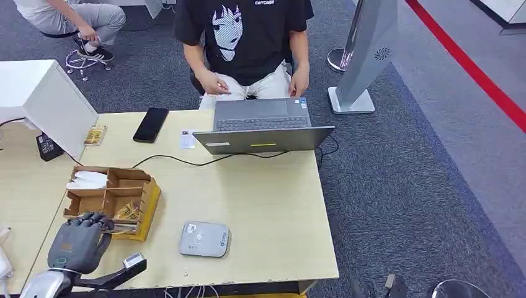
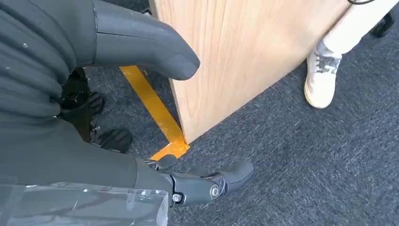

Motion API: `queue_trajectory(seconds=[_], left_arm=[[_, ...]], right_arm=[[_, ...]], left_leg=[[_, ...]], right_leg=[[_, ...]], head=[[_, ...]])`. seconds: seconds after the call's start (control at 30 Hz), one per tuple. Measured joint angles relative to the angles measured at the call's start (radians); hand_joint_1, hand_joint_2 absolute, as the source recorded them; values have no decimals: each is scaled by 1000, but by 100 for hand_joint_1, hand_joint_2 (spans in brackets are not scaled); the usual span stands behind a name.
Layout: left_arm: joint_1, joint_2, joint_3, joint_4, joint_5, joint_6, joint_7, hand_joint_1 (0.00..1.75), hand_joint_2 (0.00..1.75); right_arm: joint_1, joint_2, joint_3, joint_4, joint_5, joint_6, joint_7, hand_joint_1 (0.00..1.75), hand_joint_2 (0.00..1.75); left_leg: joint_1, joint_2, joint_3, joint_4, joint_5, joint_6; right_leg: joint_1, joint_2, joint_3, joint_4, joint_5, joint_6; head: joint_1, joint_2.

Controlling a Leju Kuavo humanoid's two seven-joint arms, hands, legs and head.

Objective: Pass the card to the sensor for recognition and then transmit it.

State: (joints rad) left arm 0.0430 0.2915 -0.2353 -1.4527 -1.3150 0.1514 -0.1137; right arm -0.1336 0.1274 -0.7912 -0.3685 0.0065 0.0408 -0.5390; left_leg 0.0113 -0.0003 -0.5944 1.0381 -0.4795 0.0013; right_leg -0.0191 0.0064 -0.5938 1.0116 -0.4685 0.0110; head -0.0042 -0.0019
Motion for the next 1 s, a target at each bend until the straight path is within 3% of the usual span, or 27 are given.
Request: queue_trajectory(seconds=[0.3, 0.4, 0.6, 0.87, 1.0], left_arm=[[0, 5, 0, 13, 2, 3, 3, 175, 175], [-3, 4, 0, 14, -20, 45, 7, 175, 175], [-74, 7, 0, -22, -68, 66, 30, 175, 175], [-244, 34, -6, -126, -18, -73, 52, 175, 175], [-427, 39, -17, -125, 32, -148, 59, 175, 175]], right_arm=[[-1, 3, -8, 0, 1, -3, -2, 0, 175], [-1, 5, -8, -1, 13, -8, -5, 0, 175], [-3, 7, -8, -3, 17, -21, -13, 0, 175], [-6, 10, -9, -3, 33, -26, -18, 0, 175], [-22, 12, -7, -2, 51, -26, -17, 0, 175]], left_leg=[[0, 0, 0, 0, 0, 0], [0, 0, 0, 0, 0, 0], [0, -1, 0, 0, 1, 0], [0, 0, 0, 1, 3, 0], [1, -4, -4, 2, 6, 0]], right_leg=[[0, 0, 0, 0, 0, 0], [0, 0, 0, 0, 0, 0], [0, -1, 0, 0, 1, 0], [0, 0, -1, 0, 3, 0], [1, -3, -3, 0, 5, 0]], head=[[0, 0], [0, 0], [0, 0], [0, 0], [2, 0]])
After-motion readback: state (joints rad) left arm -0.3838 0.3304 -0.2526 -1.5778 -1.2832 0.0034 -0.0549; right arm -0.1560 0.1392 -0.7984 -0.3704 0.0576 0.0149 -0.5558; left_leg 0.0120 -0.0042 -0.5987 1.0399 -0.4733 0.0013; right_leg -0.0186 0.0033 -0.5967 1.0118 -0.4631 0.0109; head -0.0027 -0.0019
